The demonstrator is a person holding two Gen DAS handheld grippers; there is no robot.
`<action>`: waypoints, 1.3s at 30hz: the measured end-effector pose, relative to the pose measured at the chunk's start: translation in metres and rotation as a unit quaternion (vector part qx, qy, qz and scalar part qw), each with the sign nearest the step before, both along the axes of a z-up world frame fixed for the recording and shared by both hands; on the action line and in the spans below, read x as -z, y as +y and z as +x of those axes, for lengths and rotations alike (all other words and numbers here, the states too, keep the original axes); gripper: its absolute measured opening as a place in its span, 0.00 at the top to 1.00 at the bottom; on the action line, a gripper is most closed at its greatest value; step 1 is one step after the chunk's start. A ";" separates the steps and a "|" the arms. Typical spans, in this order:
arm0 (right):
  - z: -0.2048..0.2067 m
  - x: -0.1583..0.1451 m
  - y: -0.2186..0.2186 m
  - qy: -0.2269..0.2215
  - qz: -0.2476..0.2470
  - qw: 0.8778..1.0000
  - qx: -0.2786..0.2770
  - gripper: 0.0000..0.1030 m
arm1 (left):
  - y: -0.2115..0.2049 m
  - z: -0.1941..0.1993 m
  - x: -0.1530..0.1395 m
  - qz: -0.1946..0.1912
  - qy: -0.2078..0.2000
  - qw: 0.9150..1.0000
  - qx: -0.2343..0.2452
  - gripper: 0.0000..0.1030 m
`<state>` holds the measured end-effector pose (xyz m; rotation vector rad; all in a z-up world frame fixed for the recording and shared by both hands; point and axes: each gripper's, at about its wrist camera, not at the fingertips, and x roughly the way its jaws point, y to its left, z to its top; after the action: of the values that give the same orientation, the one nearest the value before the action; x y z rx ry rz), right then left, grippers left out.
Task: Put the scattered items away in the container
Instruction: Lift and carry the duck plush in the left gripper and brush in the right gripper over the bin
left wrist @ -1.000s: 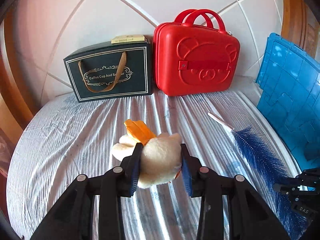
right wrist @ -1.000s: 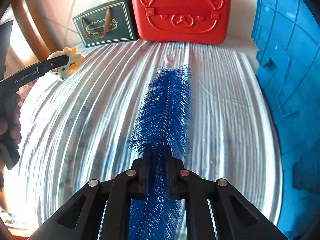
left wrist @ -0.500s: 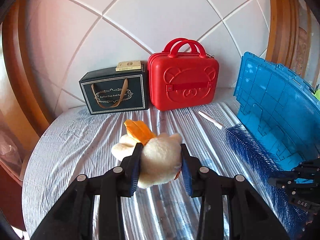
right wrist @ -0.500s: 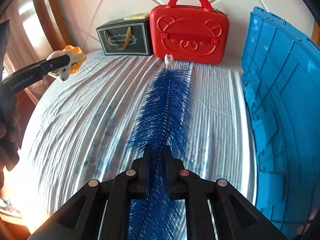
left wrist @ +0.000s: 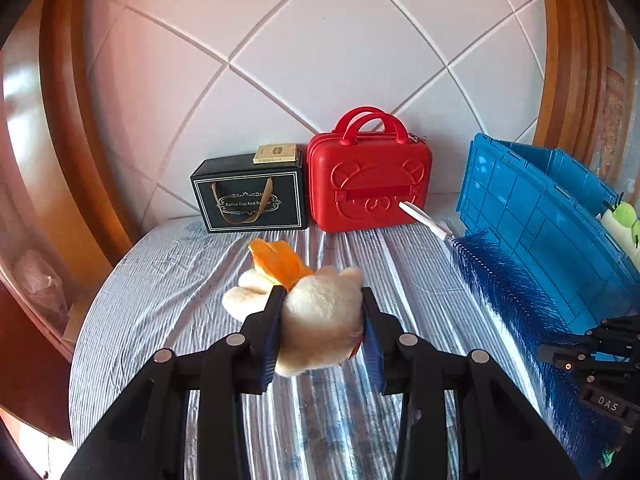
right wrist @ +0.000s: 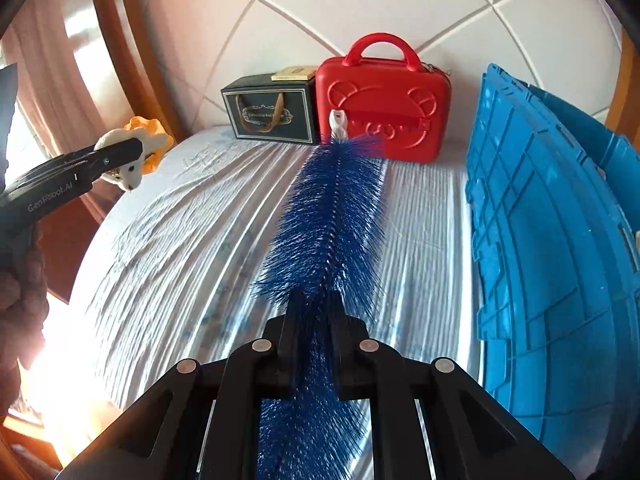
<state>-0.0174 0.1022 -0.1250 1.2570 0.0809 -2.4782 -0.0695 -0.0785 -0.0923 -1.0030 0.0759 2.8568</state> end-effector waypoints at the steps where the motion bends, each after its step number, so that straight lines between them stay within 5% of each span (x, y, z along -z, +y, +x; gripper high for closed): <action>1: 0.003 -0.004 0.000 0.002 0.000 1.000 -0.004 0.89 | 0.001 0.004 -0.004 0.002 0.001 1.000 -0.003 0.66; 12: 0.026 -0.052 0.007 0.037 -0.012 0.999 -0.035 0.89 | 0.018 0.036 -0.044 -0.011 0.023 1.000 -0.017 0.66; 39: 0.046 -0.124 0.116 0.105 -0.060 0.992 -0.042 0.89 | 0.114 0.080 -0.117 -0.028 0.083 0.996 -0.010 0.66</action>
<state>0.0291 0.2183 -0.0007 0.9237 0.0349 -2.4933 0.0105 0.0357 0.0246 -0.7787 0.1606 2.9657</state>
